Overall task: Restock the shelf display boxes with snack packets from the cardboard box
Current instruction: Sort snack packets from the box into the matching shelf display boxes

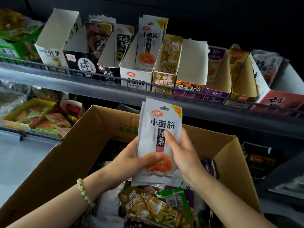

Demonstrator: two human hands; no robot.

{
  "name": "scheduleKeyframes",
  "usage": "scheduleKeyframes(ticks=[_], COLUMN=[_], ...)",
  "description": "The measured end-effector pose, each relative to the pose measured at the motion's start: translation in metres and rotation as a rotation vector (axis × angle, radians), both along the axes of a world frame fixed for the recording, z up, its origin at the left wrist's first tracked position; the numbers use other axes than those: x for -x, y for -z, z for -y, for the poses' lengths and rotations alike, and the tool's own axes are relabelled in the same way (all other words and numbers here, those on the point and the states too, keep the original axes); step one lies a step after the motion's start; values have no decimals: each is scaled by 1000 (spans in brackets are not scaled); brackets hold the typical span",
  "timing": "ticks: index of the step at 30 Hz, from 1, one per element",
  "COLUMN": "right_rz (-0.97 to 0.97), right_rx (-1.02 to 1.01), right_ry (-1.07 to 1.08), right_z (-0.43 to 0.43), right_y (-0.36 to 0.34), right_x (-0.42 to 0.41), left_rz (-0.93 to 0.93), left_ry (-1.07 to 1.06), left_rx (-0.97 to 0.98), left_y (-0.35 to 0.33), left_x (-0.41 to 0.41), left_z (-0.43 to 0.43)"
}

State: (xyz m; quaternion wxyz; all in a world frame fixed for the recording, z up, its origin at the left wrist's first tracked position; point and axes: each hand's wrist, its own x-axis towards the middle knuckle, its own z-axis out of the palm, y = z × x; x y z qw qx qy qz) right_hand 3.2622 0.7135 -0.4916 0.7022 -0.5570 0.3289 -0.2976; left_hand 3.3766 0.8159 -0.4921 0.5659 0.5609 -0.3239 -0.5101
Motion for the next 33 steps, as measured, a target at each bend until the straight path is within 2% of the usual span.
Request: scheduleKeyframes(ticks=[3, 7, 10, 12, 16, 18, 21, 25, 29, 33], right_rz=[-12, -67, -86, -91, -127, -197, -279, -226, -133, -59], right_rx=[17, -17, 91, 77, -19, -6, 29, 118, 213, 375], right_ry=[-40, -208, -114, -66, -162, -218, -194, -171, -96, -64], right_z=[5, 17, 19, 19, 20, 18, 18, 28, 59, 96], right_y=[2, -12, -13, -13, -16, -20, -28, -60, -108, -155], right_x=[-1, 3, 7, 9, 14, 13, 8, -1, -22, -56], left_rz=[-22, -15, 53, 117, 91, 68, 91, 112, 384, 948], left_ry=[-6, 26, -8, -49, -82, -100, -100, -188, -308, -314], left_rx=[-6, -35, -56, -56, 32, 56, 73, 165, 196, 170], left_y=[1, -1, -5, -8, -14, -17, -19, -39, -75, -110], left_x=[-1, -12, -17, -19, -18, -18, -21, -37, -86, -138], left_z=[-1, -2, -1, -1, -2, -3, -3, 7, 27, 51])
